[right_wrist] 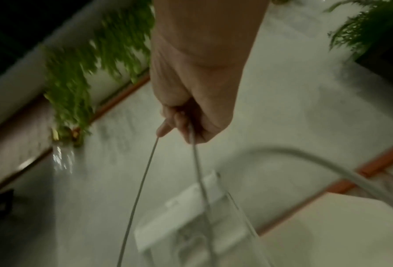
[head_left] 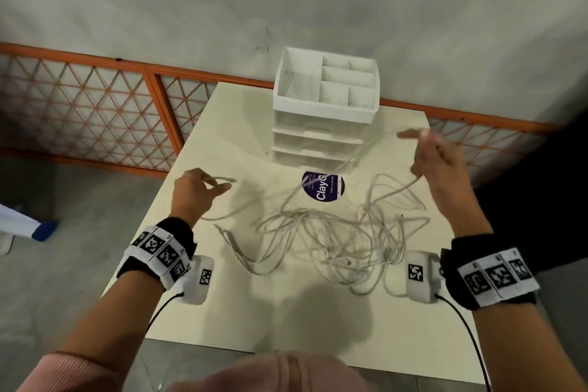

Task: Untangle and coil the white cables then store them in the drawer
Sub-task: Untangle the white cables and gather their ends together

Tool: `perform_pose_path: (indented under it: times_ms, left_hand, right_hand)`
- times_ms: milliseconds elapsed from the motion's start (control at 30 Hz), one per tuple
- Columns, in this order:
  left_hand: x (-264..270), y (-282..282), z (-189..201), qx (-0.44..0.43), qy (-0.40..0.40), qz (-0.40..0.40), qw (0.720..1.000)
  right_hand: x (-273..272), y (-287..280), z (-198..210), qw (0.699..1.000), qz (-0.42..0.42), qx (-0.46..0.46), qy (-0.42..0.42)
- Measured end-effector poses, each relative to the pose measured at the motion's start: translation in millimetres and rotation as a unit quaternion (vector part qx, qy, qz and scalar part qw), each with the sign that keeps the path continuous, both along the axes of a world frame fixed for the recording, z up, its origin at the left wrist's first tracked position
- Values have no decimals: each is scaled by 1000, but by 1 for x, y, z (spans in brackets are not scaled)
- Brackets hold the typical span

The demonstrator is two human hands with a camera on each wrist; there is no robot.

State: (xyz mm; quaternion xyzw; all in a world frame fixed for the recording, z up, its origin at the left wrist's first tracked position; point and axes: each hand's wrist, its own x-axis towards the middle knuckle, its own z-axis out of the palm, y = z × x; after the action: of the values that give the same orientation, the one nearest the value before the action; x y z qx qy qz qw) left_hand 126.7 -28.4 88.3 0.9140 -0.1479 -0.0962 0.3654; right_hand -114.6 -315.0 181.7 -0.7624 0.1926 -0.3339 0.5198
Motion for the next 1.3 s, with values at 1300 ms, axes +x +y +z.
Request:
perform_pose_path:
  times_ms: [1300]
  left_hand:
    - [-2, 4, -1, -191, 70, -171, 964]
  right_hand:
    - [113, 105, -135, 915, 222, -172, 289]
